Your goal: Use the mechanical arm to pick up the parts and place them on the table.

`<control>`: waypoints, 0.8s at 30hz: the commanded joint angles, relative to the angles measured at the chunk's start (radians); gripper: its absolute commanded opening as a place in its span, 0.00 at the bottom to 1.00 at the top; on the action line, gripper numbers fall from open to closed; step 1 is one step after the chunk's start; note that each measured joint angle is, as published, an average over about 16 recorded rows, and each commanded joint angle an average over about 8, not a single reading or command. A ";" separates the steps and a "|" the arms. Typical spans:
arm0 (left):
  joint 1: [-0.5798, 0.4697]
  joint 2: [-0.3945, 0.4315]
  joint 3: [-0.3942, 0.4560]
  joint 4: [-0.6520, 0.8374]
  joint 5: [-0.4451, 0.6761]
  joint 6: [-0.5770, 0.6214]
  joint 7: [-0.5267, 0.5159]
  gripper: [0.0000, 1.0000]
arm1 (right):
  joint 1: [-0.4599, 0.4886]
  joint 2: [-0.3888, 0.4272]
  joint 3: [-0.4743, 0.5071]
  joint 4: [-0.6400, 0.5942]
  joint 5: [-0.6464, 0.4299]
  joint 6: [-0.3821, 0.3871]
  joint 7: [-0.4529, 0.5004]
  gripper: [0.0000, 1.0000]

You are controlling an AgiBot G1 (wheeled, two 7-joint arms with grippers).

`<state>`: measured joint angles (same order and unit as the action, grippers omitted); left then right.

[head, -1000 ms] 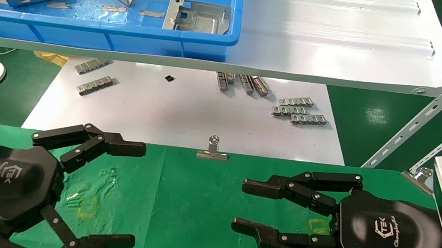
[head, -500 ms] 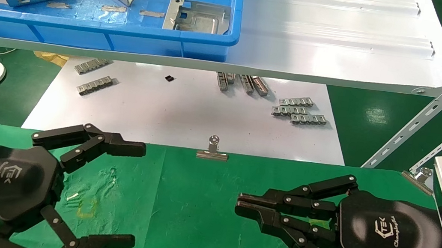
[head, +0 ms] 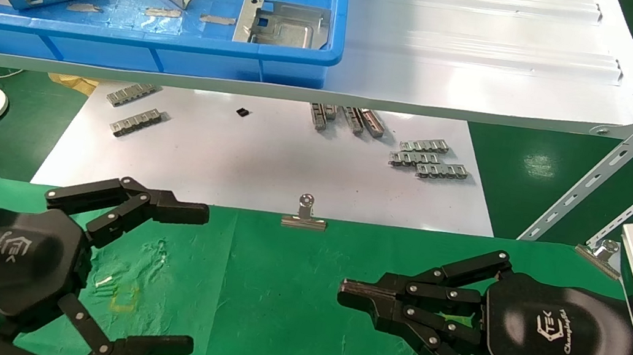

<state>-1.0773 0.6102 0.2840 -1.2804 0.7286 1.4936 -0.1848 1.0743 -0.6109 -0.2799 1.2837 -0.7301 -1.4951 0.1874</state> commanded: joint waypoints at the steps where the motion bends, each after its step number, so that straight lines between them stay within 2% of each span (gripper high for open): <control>1: 0.000 0.000 0.000 0.000 0.000 0.000 0.000 1.00 | 0.000 0.000 0.000 0.000 0.000 0.000 0.000 0.00; 24: 0.000 0.000 0.000 0.000 0.000 0.000 0.000 1.00 | 0.000 0.000 0.000 0.000 0.000 0.000 0.000 0.00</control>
<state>-1.0787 0.6107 0.2838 -1.2802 0.7291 1.4916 -0.1855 1.0744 -0.6109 -0.2799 1.2837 -0.7301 -1.4951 0.1874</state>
